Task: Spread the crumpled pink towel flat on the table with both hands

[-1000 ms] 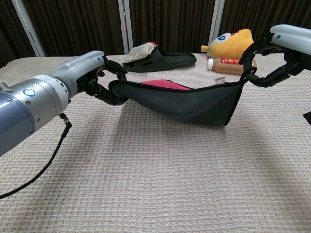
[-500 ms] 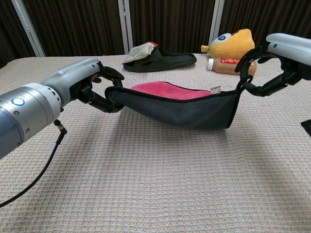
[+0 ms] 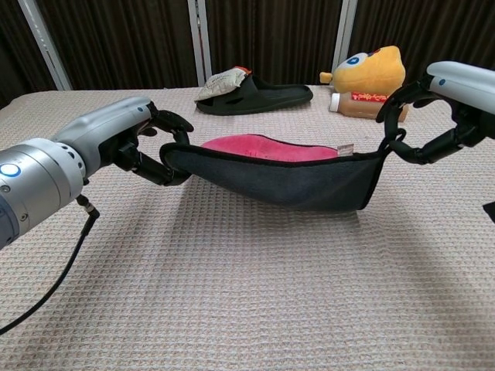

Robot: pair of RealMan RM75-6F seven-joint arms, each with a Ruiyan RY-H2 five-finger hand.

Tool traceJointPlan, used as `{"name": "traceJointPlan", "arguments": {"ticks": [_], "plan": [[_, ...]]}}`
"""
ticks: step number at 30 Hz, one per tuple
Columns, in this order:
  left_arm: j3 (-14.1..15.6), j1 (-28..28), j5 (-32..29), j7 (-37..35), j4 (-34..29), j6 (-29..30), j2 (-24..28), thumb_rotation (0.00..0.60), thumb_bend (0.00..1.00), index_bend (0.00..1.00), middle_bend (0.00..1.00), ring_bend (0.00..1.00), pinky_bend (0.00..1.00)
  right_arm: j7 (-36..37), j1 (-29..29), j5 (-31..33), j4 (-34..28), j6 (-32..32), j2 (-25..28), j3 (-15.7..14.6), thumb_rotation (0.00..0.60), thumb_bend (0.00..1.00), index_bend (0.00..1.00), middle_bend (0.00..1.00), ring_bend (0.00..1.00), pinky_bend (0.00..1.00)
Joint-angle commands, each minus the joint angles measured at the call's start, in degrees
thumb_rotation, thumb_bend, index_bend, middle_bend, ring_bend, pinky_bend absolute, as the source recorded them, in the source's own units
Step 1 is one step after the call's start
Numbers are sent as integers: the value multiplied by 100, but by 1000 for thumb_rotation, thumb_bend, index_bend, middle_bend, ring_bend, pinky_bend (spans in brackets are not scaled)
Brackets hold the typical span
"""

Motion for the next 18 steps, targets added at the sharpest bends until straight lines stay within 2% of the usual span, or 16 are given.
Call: {"name": "traceJointPlan", "arguments": {"ticks": [1,7,18], "plan": [[19,32,34,-7,-27,-4,12,600,561,721,139,0,14,-21,-34,-37,-29,26,-6,-19,600,604,711,298,165,145],[59,93,103,17,-100,-8,36,600,561,721,139,0,14,-77,-95,-113,-99,59,-22,-54,600,604,710,298,165,145],[252,291,201,-3,-165,17,46,600,561,723,141,0,14,-116,-307,-323,-112,143,-152,-292,600,604,711,298,165,145]]}}
